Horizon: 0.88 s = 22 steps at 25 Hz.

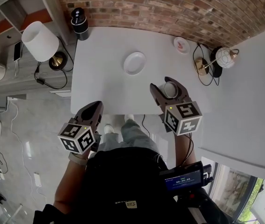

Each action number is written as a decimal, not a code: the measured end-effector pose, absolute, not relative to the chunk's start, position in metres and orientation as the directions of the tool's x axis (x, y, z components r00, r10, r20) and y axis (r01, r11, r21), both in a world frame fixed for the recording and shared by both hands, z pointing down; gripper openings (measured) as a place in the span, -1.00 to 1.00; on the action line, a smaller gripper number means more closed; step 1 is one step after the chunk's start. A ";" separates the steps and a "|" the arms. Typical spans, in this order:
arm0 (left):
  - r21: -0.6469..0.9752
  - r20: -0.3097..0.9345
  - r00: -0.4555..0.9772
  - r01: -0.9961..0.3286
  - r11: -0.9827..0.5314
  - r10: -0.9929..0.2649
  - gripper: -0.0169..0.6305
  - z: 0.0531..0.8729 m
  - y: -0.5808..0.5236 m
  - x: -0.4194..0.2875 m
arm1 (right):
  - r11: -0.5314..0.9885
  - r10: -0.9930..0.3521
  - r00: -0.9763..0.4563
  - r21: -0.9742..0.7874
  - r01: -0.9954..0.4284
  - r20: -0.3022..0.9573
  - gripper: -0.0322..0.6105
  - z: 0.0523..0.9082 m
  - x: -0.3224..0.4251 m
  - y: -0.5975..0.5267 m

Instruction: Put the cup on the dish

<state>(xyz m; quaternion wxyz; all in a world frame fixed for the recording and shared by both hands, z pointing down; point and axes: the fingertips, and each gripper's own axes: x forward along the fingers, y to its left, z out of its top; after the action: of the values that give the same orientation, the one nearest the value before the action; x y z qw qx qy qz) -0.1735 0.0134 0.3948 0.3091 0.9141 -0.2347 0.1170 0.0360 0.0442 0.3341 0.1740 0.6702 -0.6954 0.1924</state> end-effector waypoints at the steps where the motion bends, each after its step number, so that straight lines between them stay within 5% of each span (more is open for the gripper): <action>1: 0.508 0.358 0.861 -0.505 -0.698 -0.362 -0.93 0.394 0.011 -0.173 | 0.033 -0.866 -0.045 -0.033 -0.999 0.498 -0.11 0.333 0.036 0.041; 22: 0.471 0.386 0.777 -0.630 -0.617 -0.498 -0.93 0.390 -0.030 -0.152 | 0.191 -0.847 -0.179 -0.027 -0.981 0.501 -0.11 0.350 0.071 -0.041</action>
<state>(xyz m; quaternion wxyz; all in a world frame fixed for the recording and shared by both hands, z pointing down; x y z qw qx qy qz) -0.1515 -0.0304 0.3905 0.3024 0.8927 -0.3160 0.1091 0.0709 -0.0411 0.3504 0.1917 0.6114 -0.7475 0.1751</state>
